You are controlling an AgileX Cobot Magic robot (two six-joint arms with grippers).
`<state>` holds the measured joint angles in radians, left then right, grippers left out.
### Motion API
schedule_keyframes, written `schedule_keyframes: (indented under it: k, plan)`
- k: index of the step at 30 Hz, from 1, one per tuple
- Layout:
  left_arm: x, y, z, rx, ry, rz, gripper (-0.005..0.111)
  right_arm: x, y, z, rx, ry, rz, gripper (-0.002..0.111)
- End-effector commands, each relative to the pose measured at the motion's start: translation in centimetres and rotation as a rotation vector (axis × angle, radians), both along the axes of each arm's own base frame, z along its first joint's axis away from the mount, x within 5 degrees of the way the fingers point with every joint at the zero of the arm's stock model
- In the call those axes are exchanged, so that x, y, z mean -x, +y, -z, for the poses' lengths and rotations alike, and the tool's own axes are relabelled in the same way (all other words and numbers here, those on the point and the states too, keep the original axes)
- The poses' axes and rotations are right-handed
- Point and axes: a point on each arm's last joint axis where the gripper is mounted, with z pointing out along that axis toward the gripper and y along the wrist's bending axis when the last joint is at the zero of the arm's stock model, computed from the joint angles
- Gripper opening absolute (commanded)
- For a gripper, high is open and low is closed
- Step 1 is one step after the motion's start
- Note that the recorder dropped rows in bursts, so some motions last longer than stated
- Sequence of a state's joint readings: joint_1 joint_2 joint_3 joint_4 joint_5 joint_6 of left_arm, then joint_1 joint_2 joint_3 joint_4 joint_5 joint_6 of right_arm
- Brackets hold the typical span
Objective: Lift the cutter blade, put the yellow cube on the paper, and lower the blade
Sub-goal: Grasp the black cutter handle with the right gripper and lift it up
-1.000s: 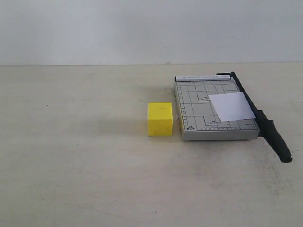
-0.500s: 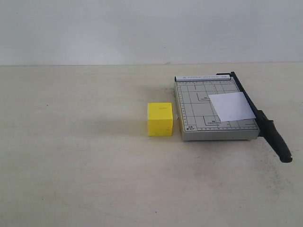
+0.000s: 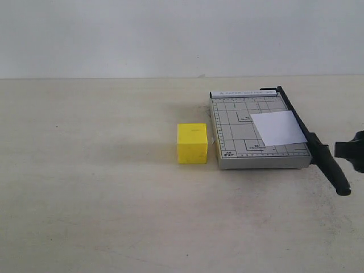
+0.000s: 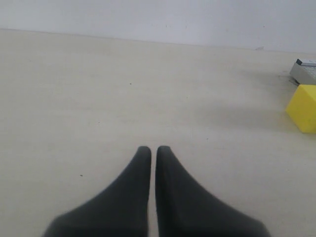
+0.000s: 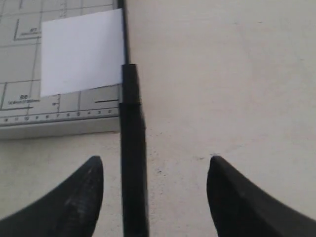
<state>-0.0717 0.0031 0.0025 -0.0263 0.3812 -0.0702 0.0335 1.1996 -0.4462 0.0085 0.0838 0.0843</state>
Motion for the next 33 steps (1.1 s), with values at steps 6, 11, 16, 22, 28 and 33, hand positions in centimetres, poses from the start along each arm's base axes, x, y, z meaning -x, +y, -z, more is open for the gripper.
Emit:
schedule_keyframes:
  k: [6,11,16,22,28,33]
  plan:
    - [0.0,0.0,-0.3,0.013,-0.023,-0.003,0.004,-2.3,1.9,4.3,0.061,0.088,-0.131,0.059]
    - [0.0,0.0,-0.3,0.013,-0.023,-0.003,0.004,-2.6,1.9,6.0,0.055,0.150,-0.123,0.053]
    - [0.0,0.0,-0.3,0.013,-0.023,-0.003,0.004,-2.3,1.9,6.3,0.049,0.195,-0.115,0.000]
    - [0.0,0.0,-0.3,0.013,-0.023,-0.003,0.004,-2.3,1.9,4.8,0.037,0.135,-0.105,0.000]
    - [0.0,0.0,-0.3,0.013,-0.023,-0.003,0.004,-2.2,1.9,-0.3,0.046,-0.075,-0.121,0.000]
    - [0.0,0.0,-0.3,0.013,-0.023,-0.003,0.004,-1.6,1.8,-4.3,0.038,-0.243,-0.116,0.000]
